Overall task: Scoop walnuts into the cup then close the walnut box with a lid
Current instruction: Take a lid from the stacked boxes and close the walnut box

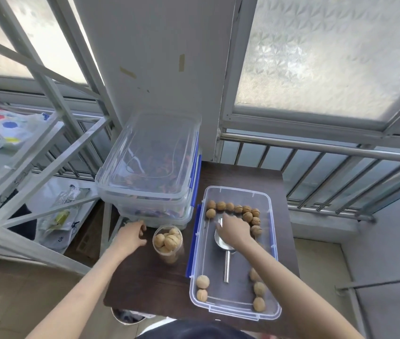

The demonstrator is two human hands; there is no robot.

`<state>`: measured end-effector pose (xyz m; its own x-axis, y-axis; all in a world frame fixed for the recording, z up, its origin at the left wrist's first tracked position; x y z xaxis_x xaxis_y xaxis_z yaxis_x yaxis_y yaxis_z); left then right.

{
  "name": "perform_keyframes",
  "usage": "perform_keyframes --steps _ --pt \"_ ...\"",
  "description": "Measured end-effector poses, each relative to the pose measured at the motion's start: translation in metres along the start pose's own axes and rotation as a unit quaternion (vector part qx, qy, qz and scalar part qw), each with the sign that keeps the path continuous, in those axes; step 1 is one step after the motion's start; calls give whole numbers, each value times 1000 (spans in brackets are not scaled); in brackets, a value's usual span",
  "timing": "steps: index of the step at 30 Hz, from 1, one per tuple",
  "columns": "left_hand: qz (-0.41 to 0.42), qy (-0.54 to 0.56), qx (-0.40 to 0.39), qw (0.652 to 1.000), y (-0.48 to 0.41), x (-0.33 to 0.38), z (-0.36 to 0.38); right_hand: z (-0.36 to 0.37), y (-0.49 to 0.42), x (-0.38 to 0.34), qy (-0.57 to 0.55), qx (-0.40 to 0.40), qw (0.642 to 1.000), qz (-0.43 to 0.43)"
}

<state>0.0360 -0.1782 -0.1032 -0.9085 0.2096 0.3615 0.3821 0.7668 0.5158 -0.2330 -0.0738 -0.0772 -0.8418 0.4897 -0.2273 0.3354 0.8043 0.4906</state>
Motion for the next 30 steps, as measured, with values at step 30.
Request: perform_keyframes --steps 30 --pt "-42 -85 202 975 -39 0 -200 -114 -65 -118 -146 70 987 -4"
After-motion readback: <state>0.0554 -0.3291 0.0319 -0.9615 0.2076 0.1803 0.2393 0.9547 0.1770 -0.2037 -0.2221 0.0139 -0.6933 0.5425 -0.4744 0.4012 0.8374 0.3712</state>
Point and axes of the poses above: each hand's wrist, its own y-axis away from the middle knuckle, its own z-axis out of the palm, x = y × z, the point moved 6 cm from there along -y, towards the middle knuckle, and after that the axes turned 8 degrees about -x, right-handed, at the moved point
